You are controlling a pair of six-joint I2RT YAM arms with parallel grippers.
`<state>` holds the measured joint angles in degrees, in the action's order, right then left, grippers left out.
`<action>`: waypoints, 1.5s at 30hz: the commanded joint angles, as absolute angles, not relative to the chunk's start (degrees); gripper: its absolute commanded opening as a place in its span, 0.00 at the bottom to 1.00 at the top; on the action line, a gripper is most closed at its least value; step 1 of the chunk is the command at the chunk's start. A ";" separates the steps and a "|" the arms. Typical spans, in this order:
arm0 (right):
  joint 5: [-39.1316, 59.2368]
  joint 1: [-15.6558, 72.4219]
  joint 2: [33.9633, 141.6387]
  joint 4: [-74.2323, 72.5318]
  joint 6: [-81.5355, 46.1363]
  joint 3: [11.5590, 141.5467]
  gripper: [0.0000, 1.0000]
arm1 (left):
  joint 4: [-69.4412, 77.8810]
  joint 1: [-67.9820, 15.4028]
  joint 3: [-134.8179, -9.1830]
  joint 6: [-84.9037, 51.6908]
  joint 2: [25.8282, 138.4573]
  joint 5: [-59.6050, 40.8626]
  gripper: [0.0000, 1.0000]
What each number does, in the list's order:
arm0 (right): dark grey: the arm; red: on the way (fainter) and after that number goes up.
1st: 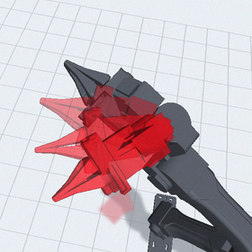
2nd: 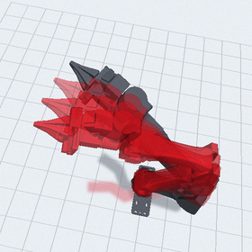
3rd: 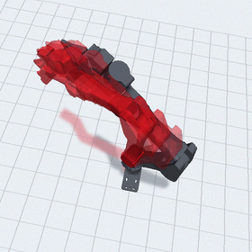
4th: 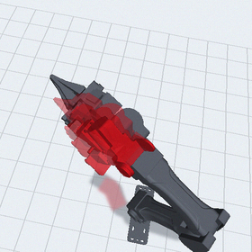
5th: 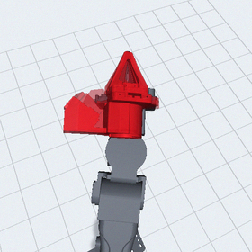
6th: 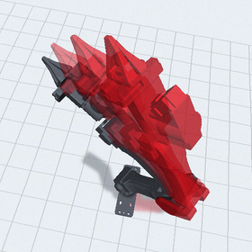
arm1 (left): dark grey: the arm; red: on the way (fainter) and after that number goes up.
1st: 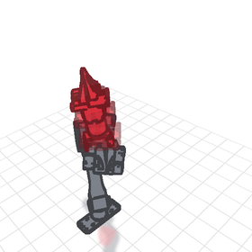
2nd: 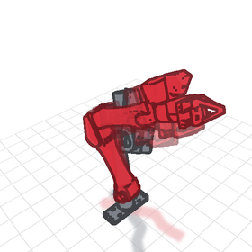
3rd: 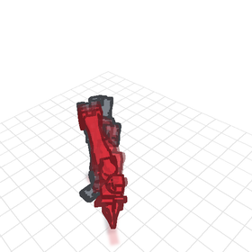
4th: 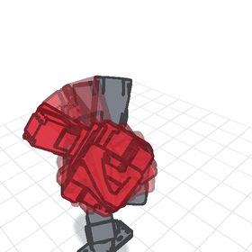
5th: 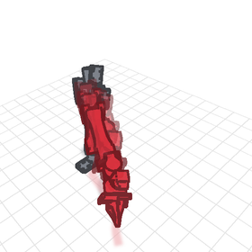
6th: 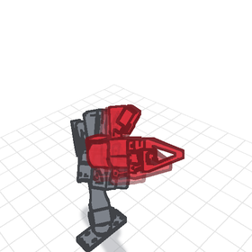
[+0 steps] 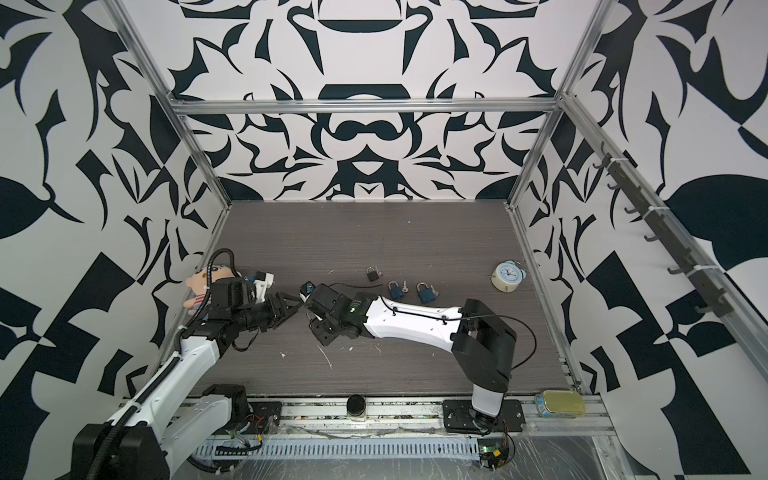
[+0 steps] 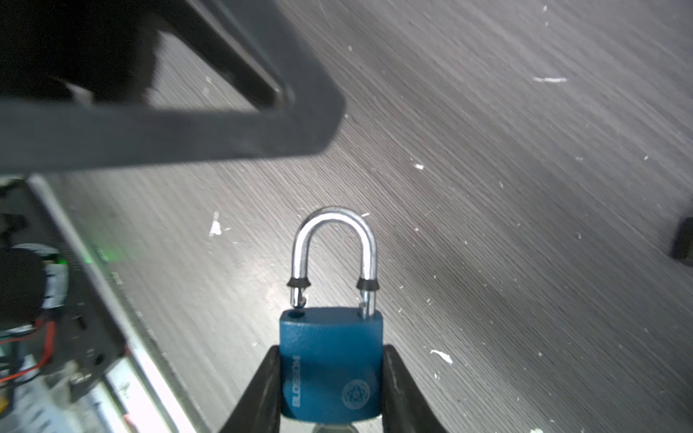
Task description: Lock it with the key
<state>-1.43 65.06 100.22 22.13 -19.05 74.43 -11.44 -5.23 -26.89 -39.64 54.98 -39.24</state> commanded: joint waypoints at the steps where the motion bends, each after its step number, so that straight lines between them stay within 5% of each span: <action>1: 1.66 64.59 97.85 19.87 -18.91 72.70 0.00 | -8.27 -7.09 -28.39 -39.43 55.59 -42.91 0.47; 34: 8.17 59.46 92.91 14.15 -24.25 67.63 0.00 | -2.73 -15.84 -29.35 -40.96 61.64 -41.13 0.40; 45: 9.11 59.24 92.22 13.45 -24.98 67.15 0.00 | -1.93 -15.99 -29.36 -41.31 62.35 -40.41 0.46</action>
